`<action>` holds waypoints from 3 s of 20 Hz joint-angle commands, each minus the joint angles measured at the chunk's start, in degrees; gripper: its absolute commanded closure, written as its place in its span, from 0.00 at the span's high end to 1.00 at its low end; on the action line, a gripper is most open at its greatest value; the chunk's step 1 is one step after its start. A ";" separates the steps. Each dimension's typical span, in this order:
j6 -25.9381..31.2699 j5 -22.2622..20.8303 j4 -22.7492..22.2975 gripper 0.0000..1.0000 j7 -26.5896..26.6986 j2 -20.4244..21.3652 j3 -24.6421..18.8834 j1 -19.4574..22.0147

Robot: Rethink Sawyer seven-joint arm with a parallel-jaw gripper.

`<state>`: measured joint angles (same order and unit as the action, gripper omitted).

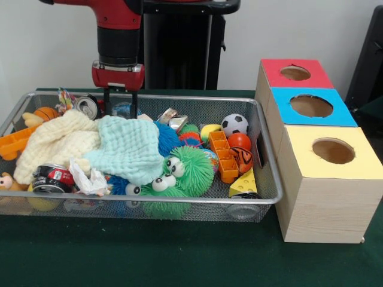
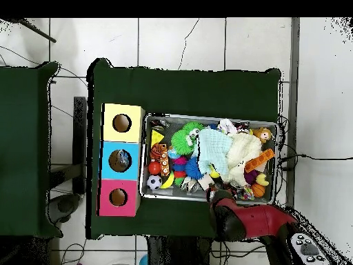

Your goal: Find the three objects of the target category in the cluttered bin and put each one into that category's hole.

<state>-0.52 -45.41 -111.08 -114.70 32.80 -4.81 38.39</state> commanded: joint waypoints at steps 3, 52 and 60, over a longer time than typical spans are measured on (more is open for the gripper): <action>-1.06 0.48 7.23 1.00 -4.65 -7.14 0.07 -0.24; 6.57 3.10 0.79 0.00 -1.08 1.30 -5.01 2.94; 9.16 4.48 -1.35 0.00 -0.77 4.57 -6.06 3.09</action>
<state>1.01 -44.05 -111.95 -114.70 34.77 -4.58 40.44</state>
